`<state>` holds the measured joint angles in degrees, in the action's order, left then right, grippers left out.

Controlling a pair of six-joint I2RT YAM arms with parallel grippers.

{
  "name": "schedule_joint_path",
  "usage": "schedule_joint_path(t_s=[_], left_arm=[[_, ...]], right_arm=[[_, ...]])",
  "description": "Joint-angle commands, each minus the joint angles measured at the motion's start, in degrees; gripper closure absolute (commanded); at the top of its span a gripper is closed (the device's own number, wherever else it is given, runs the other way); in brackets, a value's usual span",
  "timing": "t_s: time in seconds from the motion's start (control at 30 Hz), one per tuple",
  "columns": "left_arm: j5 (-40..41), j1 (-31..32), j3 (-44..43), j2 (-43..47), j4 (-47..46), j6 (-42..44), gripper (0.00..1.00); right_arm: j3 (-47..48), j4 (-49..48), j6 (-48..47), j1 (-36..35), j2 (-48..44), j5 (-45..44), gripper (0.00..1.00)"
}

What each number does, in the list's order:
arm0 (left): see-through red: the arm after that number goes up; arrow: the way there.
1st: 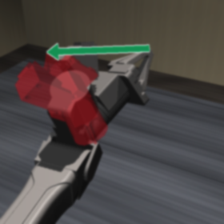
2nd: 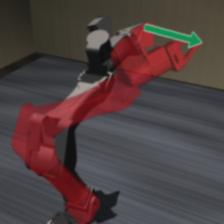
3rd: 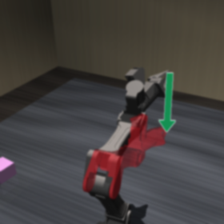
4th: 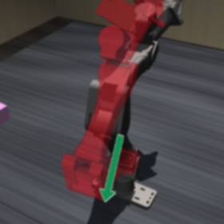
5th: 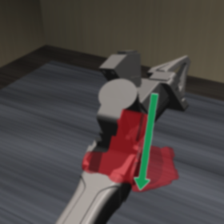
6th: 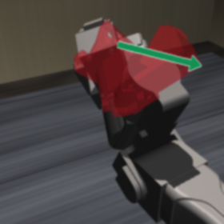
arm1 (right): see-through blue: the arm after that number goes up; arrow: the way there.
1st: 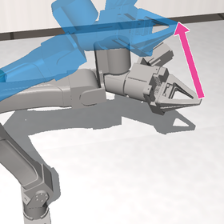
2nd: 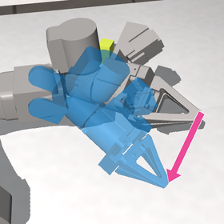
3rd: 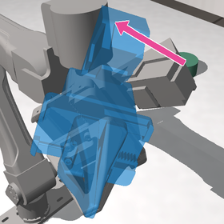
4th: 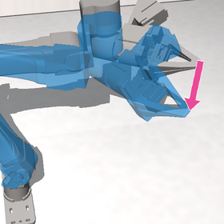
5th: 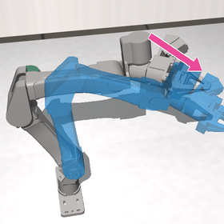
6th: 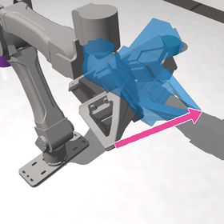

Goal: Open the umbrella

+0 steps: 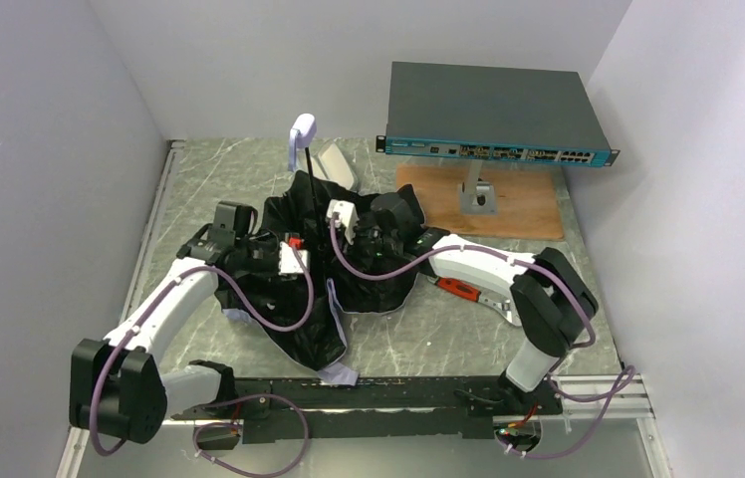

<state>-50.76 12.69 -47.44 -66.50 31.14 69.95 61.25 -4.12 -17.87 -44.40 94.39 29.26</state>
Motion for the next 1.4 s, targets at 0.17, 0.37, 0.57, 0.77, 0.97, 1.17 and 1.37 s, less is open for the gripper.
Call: schedule_joint_path(t_s=[0.17,0.37,0.57,0.77,0.97,1.17,1.37], left_arm=[[10.9,0.0,1.2,-5.6,-1.5,4.0,0.56],[14.2,-4.2,0.2,-8.1,-0.4,5.6,0.19],[16.5,-8.2,-2.1,-12.2,2.7,9.1,0.08],[16.0,-10.5,-2.3,-13.4,4.3,9.8,0.07],[7.0,-15.8,-5.3,-9.8,8.4,8.1,0.11],[-5.0,-16.5,-5.8,-0.9,3.1,-12.3,0.12],[-4.2,-16.8,-4.5,1.3,-12.5,-44.5,0.18]], right_arm=[[0.4,2.1,-5.4,-0.4,6.0,1.1,0.69],[-4.0,8.7,-15.2,-0.5,4.8,-1.3,0.59],[-4.8,16.0,-22.1,-0.3,5.5,-4.3,0.52],[-4.9,21.1,-25.7,0.3,5.2,-5.8,0.54],[-3.4,25.8,-24.6,1.7,0.4,-2.0,0.5],[2.6,17.7,-10.2,2.0,-8.1,3.4,0.35],[10.6,3.9,6.4,1.9,-7.0,1.6,0.25]])
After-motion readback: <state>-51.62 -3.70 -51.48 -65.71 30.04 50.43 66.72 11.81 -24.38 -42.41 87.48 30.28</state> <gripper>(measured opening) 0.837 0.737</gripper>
